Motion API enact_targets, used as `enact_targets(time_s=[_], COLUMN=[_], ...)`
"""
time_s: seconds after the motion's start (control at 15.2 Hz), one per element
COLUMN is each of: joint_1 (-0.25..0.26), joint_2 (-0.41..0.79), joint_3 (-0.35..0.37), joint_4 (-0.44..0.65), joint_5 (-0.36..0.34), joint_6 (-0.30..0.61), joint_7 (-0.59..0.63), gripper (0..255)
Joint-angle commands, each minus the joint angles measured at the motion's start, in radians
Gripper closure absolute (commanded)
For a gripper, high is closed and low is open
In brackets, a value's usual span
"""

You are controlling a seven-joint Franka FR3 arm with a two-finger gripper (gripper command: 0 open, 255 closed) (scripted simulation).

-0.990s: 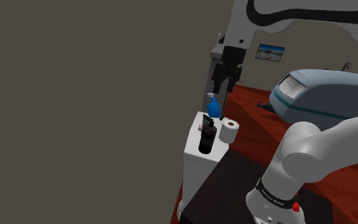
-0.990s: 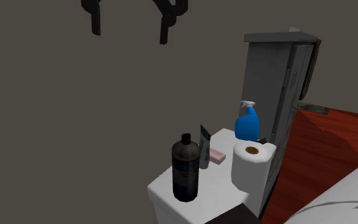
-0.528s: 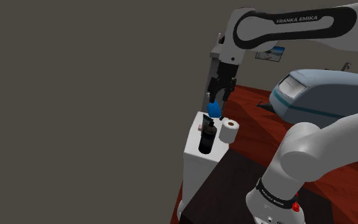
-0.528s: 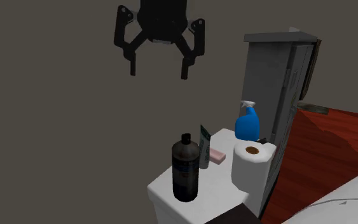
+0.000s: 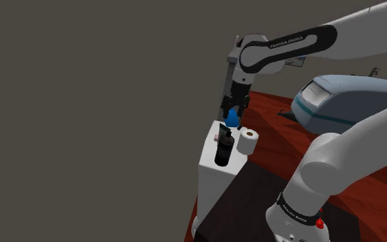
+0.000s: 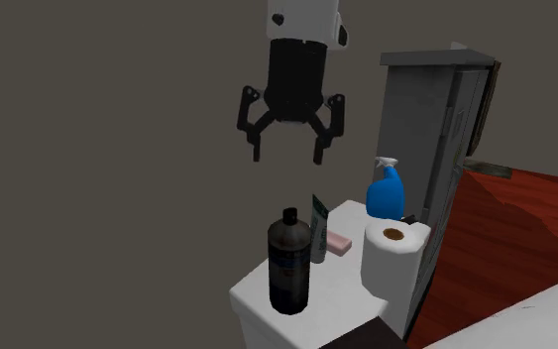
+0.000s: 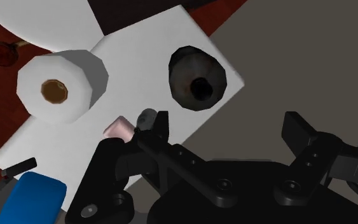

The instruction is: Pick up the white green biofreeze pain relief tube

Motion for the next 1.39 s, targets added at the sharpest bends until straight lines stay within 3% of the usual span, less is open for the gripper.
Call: enact_targets(time_s=[0.0,0.33,0.66,1.32], joint_1=[-0.011,-0.033,-0.049,-0.044], joint_2=[0.054,0.212,0.39,0.488], joint_3=[-0.023,-0.088,-0.147,-0.153], joint_4=[-0.008,0.008,0.054,0.029], joint_5=[-0.006,0.0,0.048,0.108], joint_6=[0.065,0.209,0.337,0.452], joint_7=[-0.013,-0.061,-0.13,-0.18], gripper=[0,0,0,0])
